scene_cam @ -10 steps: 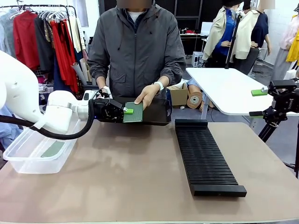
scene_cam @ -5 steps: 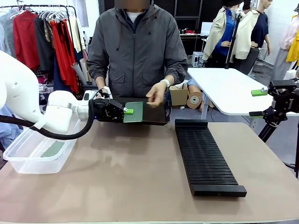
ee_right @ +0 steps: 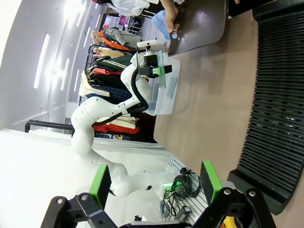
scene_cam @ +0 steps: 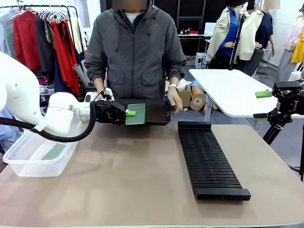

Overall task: Sort PCBs into racks and boxes based on the side picked up.
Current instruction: If the short side of the Blank PCB is picked up, insert it into the PCB Rack ; if the long side is picked up, place it in the Organizing box.

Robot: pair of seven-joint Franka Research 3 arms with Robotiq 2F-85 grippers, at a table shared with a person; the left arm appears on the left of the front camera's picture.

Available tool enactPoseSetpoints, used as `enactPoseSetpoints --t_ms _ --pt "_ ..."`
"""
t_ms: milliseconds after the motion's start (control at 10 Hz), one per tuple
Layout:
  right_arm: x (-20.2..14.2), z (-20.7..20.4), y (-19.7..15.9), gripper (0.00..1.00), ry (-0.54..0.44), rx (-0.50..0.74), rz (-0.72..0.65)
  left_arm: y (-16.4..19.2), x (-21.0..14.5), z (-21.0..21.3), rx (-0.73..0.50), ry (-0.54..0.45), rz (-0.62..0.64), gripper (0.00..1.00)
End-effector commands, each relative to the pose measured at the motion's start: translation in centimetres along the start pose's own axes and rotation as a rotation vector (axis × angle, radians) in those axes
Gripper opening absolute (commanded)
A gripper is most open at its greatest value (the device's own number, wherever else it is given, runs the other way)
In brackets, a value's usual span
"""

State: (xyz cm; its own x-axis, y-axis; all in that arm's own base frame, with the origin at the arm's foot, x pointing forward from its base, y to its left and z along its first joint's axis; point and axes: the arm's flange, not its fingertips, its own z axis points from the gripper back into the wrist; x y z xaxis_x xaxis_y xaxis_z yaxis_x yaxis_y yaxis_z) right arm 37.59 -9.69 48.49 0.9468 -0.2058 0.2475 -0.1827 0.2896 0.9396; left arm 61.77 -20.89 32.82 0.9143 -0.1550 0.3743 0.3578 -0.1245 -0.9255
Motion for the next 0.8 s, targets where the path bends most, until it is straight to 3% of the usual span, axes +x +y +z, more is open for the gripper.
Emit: enactPoseSetpoints --t_ms 0,700 --pt "-0.11 -0.13 0.24 1.0 -0.017 0.011 0.004 -0.11 0.03 -0.09 -0.005 0.0 -0.015 0.0" --pt "-0.11 -0.13 0.24 1.0 -0.017 0.011 0.004 -0.11 0.03 -0.09 -0.005 0.0 -0.015 0.0"
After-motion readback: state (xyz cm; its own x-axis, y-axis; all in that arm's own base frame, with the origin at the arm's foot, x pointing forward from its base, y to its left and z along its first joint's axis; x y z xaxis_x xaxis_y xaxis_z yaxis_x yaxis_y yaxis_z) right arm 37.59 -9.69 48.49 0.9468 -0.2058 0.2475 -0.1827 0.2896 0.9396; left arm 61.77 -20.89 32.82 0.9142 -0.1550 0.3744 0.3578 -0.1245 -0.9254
